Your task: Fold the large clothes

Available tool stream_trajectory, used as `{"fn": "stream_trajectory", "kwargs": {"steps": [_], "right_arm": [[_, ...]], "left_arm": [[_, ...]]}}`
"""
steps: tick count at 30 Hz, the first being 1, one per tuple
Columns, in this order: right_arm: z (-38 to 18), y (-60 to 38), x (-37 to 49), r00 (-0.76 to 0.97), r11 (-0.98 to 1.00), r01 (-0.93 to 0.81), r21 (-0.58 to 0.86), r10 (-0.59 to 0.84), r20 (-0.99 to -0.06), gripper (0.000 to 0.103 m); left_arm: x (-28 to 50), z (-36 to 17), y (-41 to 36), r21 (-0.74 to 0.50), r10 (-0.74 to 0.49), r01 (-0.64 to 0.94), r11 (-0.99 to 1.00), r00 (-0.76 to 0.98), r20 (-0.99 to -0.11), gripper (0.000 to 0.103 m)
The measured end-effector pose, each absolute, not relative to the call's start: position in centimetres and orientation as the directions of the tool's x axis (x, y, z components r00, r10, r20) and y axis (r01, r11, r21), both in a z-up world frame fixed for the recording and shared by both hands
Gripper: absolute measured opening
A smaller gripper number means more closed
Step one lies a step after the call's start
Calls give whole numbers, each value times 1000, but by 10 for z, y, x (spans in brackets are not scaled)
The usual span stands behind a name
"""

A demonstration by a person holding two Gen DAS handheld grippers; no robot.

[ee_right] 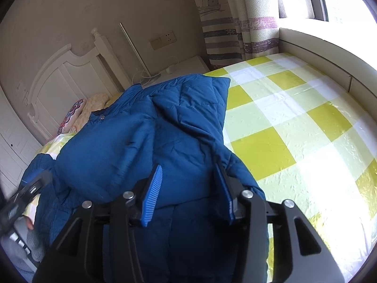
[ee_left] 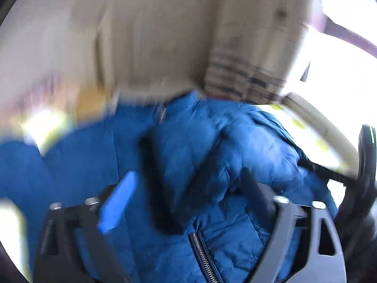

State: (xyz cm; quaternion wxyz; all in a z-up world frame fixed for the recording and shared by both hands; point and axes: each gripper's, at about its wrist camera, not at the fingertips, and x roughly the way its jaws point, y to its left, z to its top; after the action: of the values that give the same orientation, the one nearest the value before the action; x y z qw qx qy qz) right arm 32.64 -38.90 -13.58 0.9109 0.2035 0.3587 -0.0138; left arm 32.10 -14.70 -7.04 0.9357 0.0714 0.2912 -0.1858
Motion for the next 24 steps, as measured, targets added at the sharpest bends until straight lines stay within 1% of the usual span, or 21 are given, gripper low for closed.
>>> {"fn": "stream_trajectory", "kwargs": {"steps": [1, 2, 4, 6, 7, 8, 9, 10, 11, 12, 13, 14, 15, 16, 17, 18, 19, 20, 21, 23, 24], "right_arm": [[-136, -389, 326, 742, 917, 170, 360, 121, -659, 46], [-136, -389, 326, 742, 917, 170, 361, 122, -659, 46], [-136, -389, 326, 742, 917, 170, 362, 122, -659, 46], [-136, -389, 326, 743, 917, 170, 362, 123, -658, 46], [-136, -389, 326, 743, 916, 170, 363, 123, -658, 46], [-137, -389, 327, 743, 916, 170, 364, 124, -658, 46], [-137, -389, 327, 742, 916, 170, 364, 124, -658, 46], [-137, -389, 327, 742, 916, 170, 365, 125, -659, 46], [-137, -388, 326, 742, 915, 170, 365, 125, -659, 46], [-137, -388, 326, 742, 915, 170, 365, 125, -659, 46], [-137, -388, 325, 742, 915, 169, 366, 127, -659, 46], [-137, -388, 325, 742, 915, 169, 368, 128, -658, 46], [-137, -388, 325, 742, 914, 167, 369, 129, -657, 46], [-137, -388, 324, 743, 914, 165, 371, 132, -656, 46], [-137, -387, 324, 745, 914, 160, 374, 137, -653, 46], [-136, -386, 324, 748, 915, 147, 376, 147, -648, 46], [-136, -385, 324, 745, 916, 156, 369, 136, -653, 49], [-136, -385, 324, 745, 915, 156, 373, 139, -653, 49], [-136, -386, 324, 746, 914, 155, 376, 142, -651, 49], [-136, -385, 323, 745, 913, 155, 376, 141, -652, 49], [-135, -385, 323, 745, 914, 156, 375, 141, -652, 49]], "left_arm": [[308, -65, -167, 157, -314, 464, 872, 776, -548, 93], [297, -64, -183, 263, -315, 517, 814, 775, -548, 94], [283, -74, -219, 493, -264, 564, 662, 792, -550, 95], [287, -85, -243, 620, -215, 542, 568, 824, -524, 95], [293, -90, -254, 646, -207, 546, 534, 824, -527, 92], [296, -93, -261, 646, -215, 566, 513, 813, -541, 89], [298, -96, -267, 640, -235, 600, 481, 791, -565, 89], [295, -106, -279, 649, -266, 649, 397, 758, -595, 89], [289, -114, -281, 660, -272, 667, 346, 745, -610, 87], [286, -124, -287, 682, -262, 669, 294, 743, -616, 82], [287, -130, -292, 688, -253, 670, 279, 742, -621, 72], [289, -129, -290, 665, -256, 681, 306, 732, -632, 55], [297, -120, -286, 602, -272, 704, 377, 706, -654, 48], [302, -110, -278, 518, -323, 737, 433, 664, -674, 34], [306, -101, -271, 458, -362, 746, 483, 646, -671, 29], [310, -89, -259, 378, -408, 747, 547, 632, -659, 25], [315, -72, -240, 277, -456, 723, 633, 638, -620, 20], [321, -56, -218, 157, -507, 700, 697, 635, -583, 20], [328, -36, -180, -22, -573, 661, 750, 633, -520, 20], [334, -19, -120, -252, -624, 575, 778, 665, -410, 20], [338, -14, -72, -398, -628, 498, 770, 701, -338, 20]]}}
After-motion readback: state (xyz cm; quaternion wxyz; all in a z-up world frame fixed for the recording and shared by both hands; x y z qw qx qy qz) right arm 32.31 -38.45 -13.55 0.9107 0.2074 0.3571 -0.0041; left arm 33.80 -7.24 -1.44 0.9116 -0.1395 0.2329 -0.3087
